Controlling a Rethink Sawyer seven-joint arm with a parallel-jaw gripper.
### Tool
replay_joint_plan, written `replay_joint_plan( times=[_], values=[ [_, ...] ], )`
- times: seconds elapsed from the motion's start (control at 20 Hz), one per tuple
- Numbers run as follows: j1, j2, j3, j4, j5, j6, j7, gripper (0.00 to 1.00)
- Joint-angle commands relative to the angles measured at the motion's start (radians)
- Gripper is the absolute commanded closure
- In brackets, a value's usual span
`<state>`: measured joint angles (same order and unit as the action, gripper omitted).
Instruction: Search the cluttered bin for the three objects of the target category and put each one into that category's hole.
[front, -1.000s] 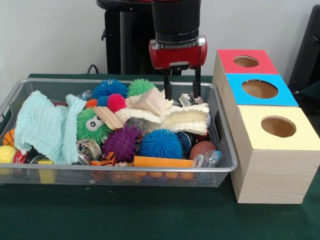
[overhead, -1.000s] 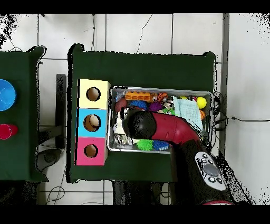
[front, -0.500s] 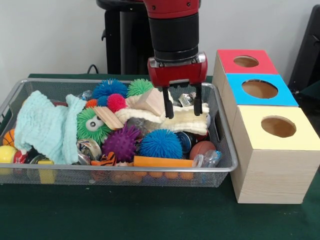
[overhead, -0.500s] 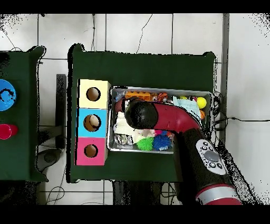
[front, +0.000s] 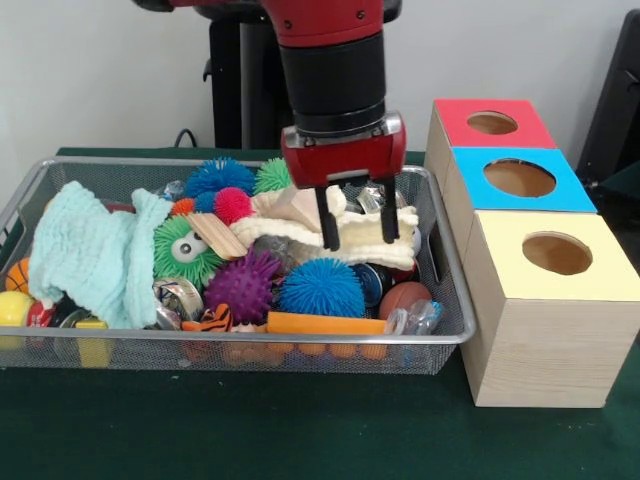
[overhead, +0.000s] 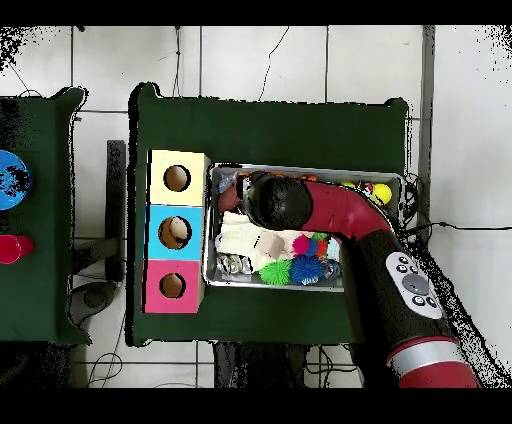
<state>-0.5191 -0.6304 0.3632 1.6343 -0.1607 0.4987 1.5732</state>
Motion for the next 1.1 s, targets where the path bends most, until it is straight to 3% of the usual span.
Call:
replay_joint_plan(
  times=[0.05, 0.3, 0.5, 0.85, 1.1],
  values=[
    [-0.078, 0.059, 0.103, -0.102, -0.059, 0.146, -0.179, 0.0],
    [-0.09, 0.101, 0.126, -0.204, -0.081, 0.235, -0.232, 0.0],
    [-0.104, 0.122, 0.148, -0.233, -0.103, 0.249, -0.233, 0.0],
    [-0.101, 0.099, 0.14, -0.148, -0.148, 0.123, -0.125, 0.0],
    [-0.11, 0.085, 0.146, -0.11, -0.171, 0.09, -0.105, 0.0]
  ],
)
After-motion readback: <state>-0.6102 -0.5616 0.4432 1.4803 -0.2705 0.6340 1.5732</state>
